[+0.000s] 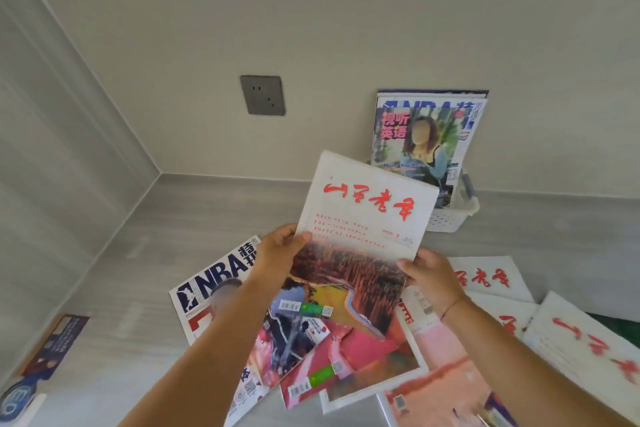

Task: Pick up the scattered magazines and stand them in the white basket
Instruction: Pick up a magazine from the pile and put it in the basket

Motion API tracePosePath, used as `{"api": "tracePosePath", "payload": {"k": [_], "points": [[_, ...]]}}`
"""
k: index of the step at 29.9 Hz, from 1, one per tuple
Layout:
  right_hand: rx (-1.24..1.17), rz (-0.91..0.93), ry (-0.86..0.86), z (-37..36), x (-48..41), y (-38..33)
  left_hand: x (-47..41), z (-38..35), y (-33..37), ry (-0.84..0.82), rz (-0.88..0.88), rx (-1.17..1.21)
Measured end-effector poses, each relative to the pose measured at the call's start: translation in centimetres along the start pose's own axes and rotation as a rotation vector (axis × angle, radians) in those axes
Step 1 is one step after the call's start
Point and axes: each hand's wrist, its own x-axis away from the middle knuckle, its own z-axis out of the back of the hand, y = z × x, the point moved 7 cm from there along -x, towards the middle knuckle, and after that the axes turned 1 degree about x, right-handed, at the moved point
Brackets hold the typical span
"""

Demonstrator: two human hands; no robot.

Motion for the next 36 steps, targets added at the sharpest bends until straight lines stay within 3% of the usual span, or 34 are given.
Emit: {"api": "tracePosePath", "payload": {"k": [8, 14, 26, 36], "points": [[0.077, 0.226, 0.209, 11.4, -9.9, -10.8, -8.8, -9.1, 9.7, 0.043, -0.140, 0.002], [0.146, 0.324, 0.293, 16.0, -15.0, -15.3, -13.9, -13.4, 13.9, 0.107, -0.232, -0.002], [0.298, 0.201, 0.291, 15.0, -19.3, -9.4, -18.1, -15.1, 6.6, 0.238, -0.056, -0.086], [0.339, 0.129, 0.426, 15.0, -20.3, -8.1, -19.2, -15.1, 6.2, 0.344, -0.082, -0.182]]}}
